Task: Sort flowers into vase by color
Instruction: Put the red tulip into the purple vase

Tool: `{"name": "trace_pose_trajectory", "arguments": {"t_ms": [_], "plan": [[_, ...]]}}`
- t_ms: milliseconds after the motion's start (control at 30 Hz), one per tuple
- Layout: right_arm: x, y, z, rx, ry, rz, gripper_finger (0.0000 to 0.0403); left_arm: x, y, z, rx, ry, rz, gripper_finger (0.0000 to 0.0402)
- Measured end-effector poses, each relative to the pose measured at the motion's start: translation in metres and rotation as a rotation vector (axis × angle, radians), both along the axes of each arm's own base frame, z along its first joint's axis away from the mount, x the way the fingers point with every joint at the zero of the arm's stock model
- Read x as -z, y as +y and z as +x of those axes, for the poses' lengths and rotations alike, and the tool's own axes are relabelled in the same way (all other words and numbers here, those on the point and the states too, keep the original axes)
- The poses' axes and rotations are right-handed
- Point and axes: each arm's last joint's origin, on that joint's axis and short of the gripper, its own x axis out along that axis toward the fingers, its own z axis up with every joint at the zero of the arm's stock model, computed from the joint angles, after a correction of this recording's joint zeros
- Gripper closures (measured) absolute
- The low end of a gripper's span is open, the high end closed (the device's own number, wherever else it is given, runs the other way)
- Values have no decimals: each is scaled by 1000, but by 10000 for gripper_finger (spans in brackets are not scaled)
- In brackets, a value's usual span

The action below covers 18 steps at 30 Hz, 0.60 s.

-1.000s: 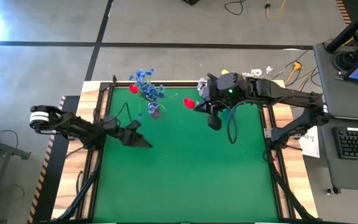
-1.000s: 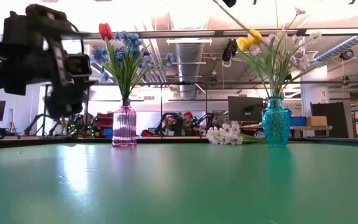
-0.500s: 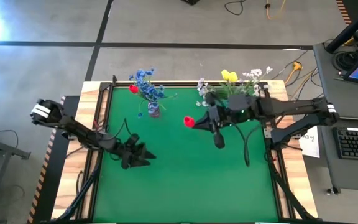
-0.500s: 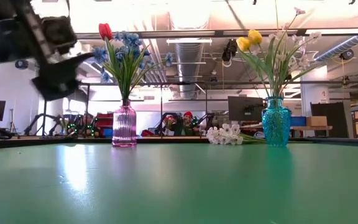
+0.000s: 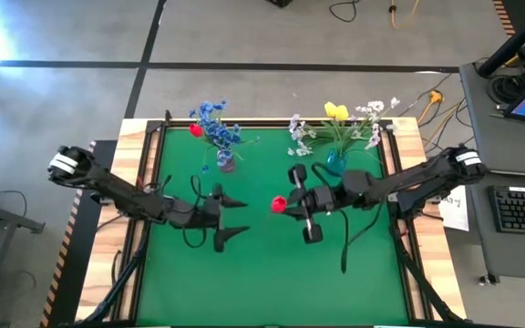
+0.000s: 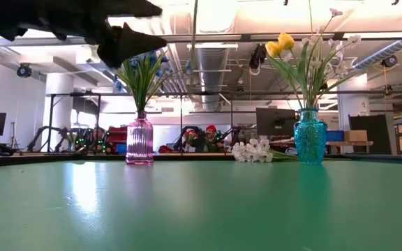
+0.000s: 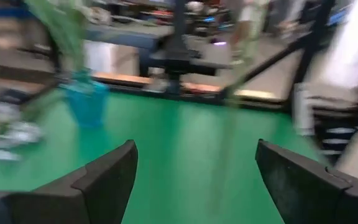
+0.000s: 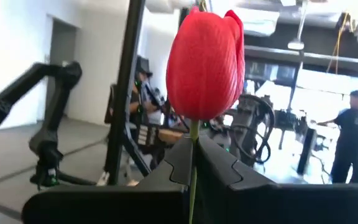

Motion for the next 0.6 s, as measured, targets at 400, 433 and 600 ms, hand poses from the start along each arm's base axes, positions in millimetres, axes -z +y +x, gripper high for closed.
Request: {"name": "trace_pose_trajectory", "arguments": {"t_ms": [400, 433, 600], "plan": [[4, 5, 31, 70, -135, -169, 394, -13, 0, 7, -50, 14, 185, 88], [5, 5, 34, 75, -134, -186, 394, -12, 0, 7, -50, 19, 185, 88], [7, 9, 53, 91, -145, -235, 394, -9, 0, 6, -51, 45, 154, 92]]}}
